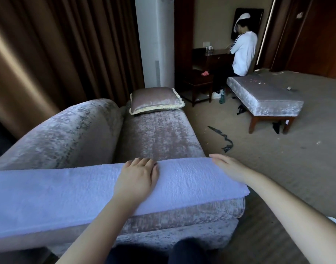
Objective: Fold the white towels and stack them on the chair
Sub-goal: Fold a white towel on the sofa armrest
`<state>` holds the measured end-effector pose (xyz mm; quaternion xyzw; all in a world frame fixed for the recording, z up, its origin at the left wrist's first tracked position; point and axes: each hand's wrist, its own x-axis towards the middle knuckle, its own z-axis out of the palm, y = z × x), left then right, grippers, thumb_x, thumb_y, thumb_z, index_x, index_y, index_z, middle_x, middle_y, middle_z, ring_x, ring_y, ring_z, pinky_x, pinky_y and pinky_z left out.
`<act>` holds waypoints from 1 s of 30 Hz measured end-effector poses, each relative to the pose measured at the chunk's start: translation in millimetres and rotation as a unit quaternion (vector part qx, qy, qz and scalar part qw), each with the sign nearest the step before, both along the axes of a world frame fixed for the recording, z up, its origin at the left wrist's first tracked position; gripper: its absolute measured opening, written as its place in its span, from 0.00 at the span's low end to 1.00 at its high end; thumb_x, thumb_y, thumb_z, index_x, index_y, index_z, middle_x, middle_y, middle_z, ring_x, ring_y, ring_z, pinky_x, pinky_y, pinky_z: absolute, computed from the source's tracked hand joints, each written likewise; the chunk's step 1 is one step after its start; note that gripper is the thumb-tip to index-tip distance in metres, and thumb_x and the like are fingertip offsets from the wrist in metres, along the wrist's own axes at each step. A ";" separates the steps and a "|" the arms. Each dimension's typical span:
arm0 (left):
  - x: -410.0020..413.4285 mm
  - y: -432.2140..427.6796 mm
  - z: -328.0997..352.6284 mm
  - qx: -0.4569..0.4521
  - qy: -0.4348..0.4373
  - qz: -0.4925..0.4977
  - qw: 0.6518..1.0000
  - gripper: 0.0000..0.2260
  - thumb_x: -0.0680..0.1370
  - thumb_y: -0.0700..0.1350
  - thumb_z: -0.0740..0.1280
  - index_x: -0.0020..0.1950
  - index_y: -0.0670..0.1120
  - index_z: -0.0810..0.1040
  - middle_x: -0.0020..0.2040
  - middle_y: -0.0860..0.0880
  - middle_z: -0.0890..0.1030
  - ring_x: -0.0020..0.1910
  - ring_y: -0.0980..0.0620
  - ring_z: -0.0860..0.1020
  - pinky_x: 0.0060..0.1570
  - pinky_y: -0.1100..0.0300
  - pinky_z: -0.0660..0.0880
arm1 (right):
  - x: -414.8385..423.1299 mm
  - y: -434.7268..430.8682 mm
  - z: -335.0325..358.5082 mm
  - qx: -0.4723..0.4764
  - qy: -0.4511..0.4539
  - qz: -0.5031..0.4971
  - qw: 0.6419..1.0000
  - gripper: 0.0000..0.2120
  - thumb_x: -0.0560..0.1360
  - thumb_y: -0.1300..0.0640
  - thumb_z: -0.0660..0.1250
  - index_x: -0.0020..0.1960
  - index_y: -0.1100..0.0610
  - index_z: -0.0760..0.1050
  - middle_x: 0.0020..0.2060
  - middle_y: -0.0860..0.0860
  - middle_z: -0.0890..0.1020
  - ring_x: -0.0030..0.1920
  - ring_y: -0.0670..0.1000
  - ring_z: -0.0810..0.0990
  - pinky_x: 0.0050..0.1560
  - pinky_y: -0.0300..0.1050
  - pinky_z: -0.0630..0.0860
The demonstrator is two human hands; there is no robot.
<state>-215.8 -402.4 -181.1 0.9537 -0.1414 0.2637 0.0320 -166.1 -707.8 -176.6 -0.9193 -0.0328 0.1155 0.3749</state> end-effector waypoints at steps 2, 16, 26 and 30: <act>-1.5 -2.0 0.8 -0.002 -0.002 -0.002 1.000 0.17 0.80 0.51 0.54 0.45 0.48 0.81 0.40 0.53 0.82 0.41 0.49 0.79 0.42 0.54 0.75 | 3.8 -3.3 -2.0 0.043 0.019 -0.029 0.998 0.23 0.82 0.45 0.56 0.74 0.50 0.64 0.73 0.47 0.66 0.72 0.48 0.64 0.65 0.43 0.64; -3.4 -2.2 0.1 -0.007 -0.015 -0.001 1.000 0.19 0.80 0.51 0.52 0.46 0.47 0.81 0.41 0.52 0.82 0.41 0.48 0.79 0.40 0.53 0.75 | -11.8 -37.4 18.9 0.131 0.049 -0.102 0.985 0.21 0.76 0.54 0.69 0.68 0.52 0.70 0.56 0.50 0.78 0.53 0.46 0.75 0.44 0.39 0.68; -3.4 -2.2 0.4 -0.009 -0.019 -0.004 1.000 0.19 0.80 0.51 0.52 0.46 0.48 0.81 0.41 0.53 0.82 0.40 0.49 0.79 0.40 0.54 0.74 | -29.6 -42.8 24.1 0.099 0.064 -0.086 0.989 0.13 0.77 0.53 0.67 0.47 0.64 0.79 0.43 0.54 0.80 0.42 0.50 0.73 0.39 0.43 0.65; -5.4 -5.0 2.3 -0.005 -0.029 -0.006 1.000 0.18 0.80 0.51 0.52 0.45 0.47 0.81 0.41 0.53 0.82 0.40 0.48 0.78 0.43 0.53 0.74 | -31.3 -46.1 25.8 0.110 0.023 -0.069 0.991 0.11 0.78 0.57 0.66 0.47 0.66 0.76 0.39 0.54 0.78 0.40 0.51 0.75 0.38 0.42 0.68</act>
